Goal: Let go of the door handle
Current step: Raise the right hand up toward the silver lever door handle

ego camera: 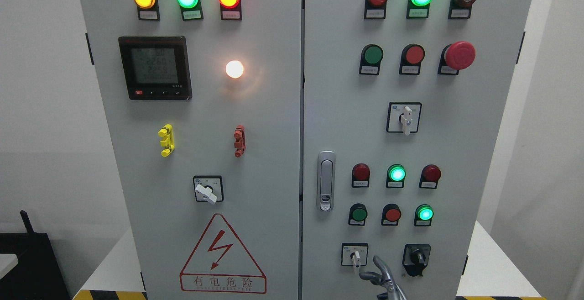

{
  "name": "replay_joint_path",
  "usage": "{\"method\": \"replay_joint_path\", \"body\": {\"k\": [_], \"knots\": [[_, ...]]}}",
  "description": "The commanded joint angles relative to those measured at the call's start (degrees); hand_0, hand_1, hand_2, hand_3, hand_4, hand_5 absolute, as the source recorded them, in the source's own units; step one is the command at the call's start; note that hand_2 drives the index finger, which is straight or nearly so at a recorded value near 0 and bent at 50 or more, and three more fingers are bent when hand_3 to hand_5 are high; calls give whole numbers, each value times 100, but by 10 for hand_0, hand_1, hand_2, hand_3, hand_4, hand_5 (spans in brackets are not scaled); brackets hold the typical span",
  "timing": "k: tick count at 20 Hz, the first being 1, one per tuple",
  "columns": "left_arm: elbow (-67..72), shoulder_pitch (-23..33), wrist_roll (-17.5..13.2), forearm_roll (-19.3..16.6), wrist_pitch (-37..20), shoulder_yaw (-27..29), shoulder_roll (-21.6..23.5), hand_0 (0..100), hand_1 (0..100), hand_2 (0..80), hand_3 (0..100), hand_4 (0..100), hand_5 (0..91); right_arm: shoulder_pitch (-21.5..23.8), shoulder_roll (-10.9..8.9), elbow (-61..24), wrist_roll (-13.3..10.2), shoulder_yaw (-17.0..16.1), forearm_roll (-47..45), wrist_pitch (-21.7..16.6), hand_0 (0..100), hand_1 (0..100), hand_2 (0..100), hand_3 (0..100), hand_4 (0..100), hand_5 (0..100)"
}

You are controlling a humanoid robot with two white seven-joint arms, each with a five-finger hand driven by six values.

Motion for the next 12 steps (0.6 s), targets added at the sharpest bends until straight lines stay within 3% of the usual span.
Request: {"method": "replay_joint_path", "body": {"k": [1, 5, 9, 12], "knots": [[-88, 0, -1, 2, -2, -70, 1, 120, 389, 0, 0, 0, 0, -583, 27, 790, -164, 544, 1326, 250, 343, 480, 17, 948, 837, 974], [-88, 0, -1, 2, -2, -70, -8, 120, 389, 0, 0, 0, 0, -969, 35, 1098, -130, 623, 1670, 417, 328, 470, 72, 1000, 986, 991], [-88, 0, -1, 2, -2, -70, 1, 120, 389, 0, 0, 0, 0, -1488, 35, 1458, -103, 597, 1767, 909, 326, 457, 76, 1000, 1000, 994], [-88, 0, -1, 2, -2, -70, 1, 120, 389, 0, 0, 0, 0, -1647, 35, 1511, -94, 544, 1793, 963, 327, 453, 107, 1000, 1000, 995]]}}
